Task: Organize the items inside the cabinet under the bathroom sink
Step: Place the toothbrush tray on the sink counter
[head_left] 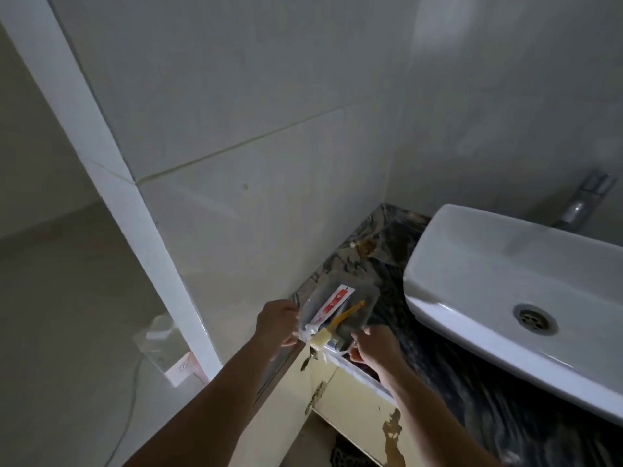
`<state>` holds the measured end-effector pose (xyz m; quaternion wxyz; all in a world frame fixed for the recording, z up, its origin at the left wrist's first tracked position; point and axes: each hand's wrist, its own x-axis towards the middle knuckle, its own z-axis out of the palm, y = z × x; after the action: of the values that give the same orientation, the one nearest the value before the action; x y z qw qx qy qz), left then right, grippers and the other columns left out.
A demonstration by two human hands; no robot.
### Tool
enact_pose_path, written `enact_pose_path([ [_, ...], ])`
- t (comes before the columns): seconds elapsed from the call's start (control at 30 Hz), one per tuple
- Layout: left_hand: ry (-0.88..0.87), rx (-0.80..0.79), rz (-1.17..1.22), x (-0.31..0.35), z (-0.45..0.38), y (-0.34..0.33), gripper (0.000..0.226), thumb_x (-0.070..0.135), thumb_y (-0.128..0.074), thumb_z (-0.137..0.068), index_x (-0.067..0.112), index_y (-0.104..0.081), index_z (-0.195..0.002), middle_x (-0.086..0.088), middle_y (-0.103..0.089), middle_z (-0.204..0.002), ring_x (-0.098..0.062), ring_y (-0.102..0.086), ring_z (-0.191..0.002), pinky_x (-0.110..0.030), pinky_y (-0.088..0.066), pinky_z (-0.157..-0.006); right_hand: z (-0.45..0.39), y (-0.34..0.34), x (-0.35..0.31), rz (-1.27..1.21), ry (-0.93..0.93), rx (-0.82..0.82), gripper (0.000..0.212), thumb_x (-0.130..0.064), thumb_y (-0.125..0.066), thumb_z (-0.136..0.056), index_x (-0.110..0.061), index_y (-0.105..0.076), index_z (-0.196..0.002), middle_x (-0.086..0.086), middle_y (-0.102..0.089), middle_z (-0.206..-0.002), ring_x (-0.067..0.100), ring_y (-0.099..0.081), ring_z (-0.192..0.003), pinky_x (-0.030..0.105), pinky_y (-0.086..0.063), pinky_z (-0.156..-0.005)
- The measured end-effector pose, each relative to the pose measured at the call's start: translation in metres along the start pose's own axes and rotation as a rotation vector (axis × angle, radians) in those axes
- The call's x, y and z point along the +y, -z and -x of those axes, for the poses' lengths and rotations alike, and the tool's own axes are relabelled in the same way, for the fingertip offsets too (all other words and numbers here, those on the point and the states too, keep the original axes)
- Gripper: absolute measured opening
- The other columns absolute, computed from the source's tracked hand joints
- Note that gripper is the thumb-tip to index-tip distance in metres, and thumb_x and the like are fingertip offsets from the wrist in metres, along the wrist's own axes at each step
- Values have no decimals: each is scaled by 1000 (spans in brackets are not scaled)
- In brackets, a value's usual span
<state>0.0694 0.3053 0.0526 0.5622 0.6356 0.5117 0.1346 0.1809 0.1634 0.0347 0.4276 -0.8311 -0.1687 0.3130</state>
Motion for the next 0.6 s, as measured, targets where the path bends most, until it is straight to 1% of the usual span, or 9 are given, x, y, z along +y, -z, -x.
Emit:
enact_pose_path([
  [0.1, 41, 95, 94, 2, -13, 3, 20, -6, -55, -87, -3, -66, -104, -23, -68, -101, -27, -63, -74, -38, -59, -71, -10, -5, -7, -14, 15, -24, 30, -11, -48, -92, -8, -59, -63, 3, -60, -54, 18, -60, -57, 36, -56, -75],
  [0.17, 62, 121, 150, 1, -20, 5, 16, -11, -58, -84, -6, -68, -95, -23, -67, -90, -27, -64, -71, -40, -59, -75, -16, -10, -11, -11, 40, -38, 29, -10, -47, -91, -9, -60, -65, 3, -62, -55, 18, -62, -60, 41, -57, -82],
  [0.23, 80, 146, 210, 0, -23, 8, 16, -12, -56, -85, -5, -67, -95, -22, -65, -85, -23, -60, -64, -33, -57, -67, -21, -16, -15, 20, 52, -59, 23, -11, -48, -90, -6, -62, -73, 3, -64, -60, 17, -63, -63, 40, -57, -83],
  [0.3, 81, 163, 272, 0, -25, 9, 24, -9, -52, -88, -6, -62, -110, -26, -66, -103, -19, -57, -64, -32, -55, -65, -24, -22, -19, 0, 49, -69, 17, -10, -50, -89, 0, -64, -88, 7, -67, -69, 18, -64, -68, 34, -57, -80],
  [0.37, 41, 163, 262, -3, -30, 9, 31, -1, -52, -91, -3, -57, -122, -22, -62, -122, -17, -60, -75, -35, -53, -81, -26, -28, -22, 0, 40, -79, 20, -11, -52, -88, 3, -62, -99, 13, -70, -83, 21, -67, -79, 31, -55, -78],
  [0.43, 50, 162, 145, 1, -24, 15, 36, 14, -55, -95, 7, -55, -130, -8, -57, -133, -14, -60, -108, -29, -42, -104, -26, -31, -25, 43, 42, -105, 23, -15, -56, -88, 2, -60, -102, 14, -67, -92, 21, -64, -83, 27, -52, -79],
  [0.47, 2, 180, -73, 0, -18, 13, 38, 18, -55, -95, 10, -53, -132, -4, -55, -136, -14, -54, -122, -25, -35, -109, -24, -32, -26, 52, 41, -110, 24, -17, -56, -88, 0, -59, -104, 13, -65, -94, 20, -63, -85, 26, -52, -79],
  [0.5, -49, 181, -195, -2, -14, 13, 40, 20, -55, -95, 10, -51, -133, -4, -54, -137, -16, -49, -128, -23, -32, -110, -23, -32, -27, 51, 48, -114, 25, -19, -57, -89, 0, -57, -106, 14, -65, -96, 21, -64, -88, 26, -53, -82],
  [0.6, -38, 180, -111, 3, -1, 16, 39, 16, -52, -94, 5, -51, -131, -15, -56, -133, -30, -52, -124, -29, -42, -91, -9, -27, -23, 33, 34, -110, 28, -22, -55, -93, 1, -59, -108, 16, -68, -99, 23, -67, -87, 31, -57, -82],
])
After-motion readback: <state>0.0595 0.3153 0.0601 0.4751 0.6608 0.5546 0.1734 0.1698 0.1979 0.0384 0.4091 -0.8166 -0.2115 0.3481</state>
